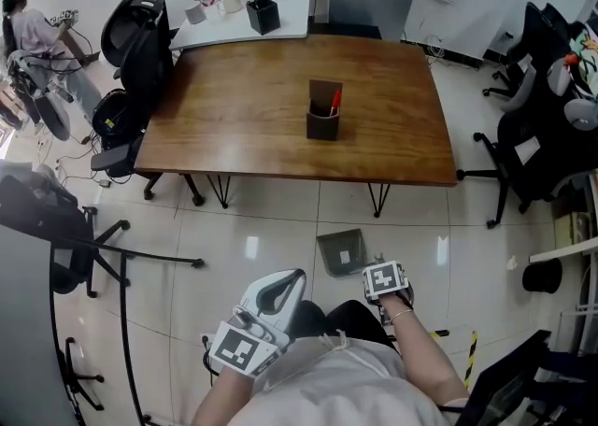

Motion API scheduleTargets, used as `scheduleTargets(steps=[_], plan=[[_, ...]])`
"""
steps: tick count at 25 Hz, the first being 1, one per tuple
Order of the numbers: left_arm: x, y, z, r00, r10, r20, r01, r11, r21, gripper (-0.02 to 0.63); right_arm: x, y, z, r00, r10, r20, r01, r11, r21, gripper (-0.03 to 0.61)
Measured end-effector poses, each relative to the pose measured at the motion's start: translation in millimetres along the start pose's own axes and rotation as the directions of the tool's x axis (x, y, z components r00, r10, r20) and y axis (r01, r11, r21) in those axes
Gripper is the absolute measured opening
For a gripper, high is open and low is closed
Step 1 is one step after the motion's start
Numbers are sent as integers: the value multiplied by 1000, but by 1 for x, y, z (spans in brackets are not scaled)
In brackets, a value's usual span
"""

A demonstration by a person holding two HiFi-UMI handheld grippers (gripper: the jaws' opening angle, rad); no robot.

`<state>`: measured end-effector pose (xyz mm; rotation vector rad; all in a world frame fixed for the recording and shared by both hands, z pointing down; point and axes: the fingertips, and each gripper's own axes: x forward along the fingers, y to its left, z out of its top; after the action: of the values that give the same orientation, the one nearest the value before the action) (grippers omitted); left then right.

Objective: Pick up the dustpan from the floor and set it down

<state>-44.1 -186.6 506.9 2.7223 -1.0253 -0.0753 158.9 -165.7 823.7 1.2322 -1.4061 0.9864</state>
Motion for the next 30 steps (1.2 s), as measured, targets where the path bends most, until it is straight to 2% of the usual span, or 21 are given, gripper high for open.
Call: scheduleTargets(steps=[5,10,14,17,22,30], plan=[[-12,-10,19,1000,-28,-8,28,1000,-5,6,-37,5,3,999,40,20,-41,998,57,7],[-31,-17,68,999,-27,-21,26,998,-65,6,-122,7,-4,997,62,50,-67,992,105,7],[-50,-28,94,1000,-28,-5,28,999,-33,5,-187,9,-14,990,80,118,-95,987,130,6],[-59,-31,88,1000,-2,-2,2,1000,-24,5,-211,8,-16,980,90,178,-115,984,137,6],[-78,-70,76,1000,31,1,-31,1000,1,5,-241,10,-41,967,101,233,-119,991,64,6],[-119,-178,65,991,125,57,-129,989,67,6,-279,-10,-118,950,136,280,-125,991,-54,5]])
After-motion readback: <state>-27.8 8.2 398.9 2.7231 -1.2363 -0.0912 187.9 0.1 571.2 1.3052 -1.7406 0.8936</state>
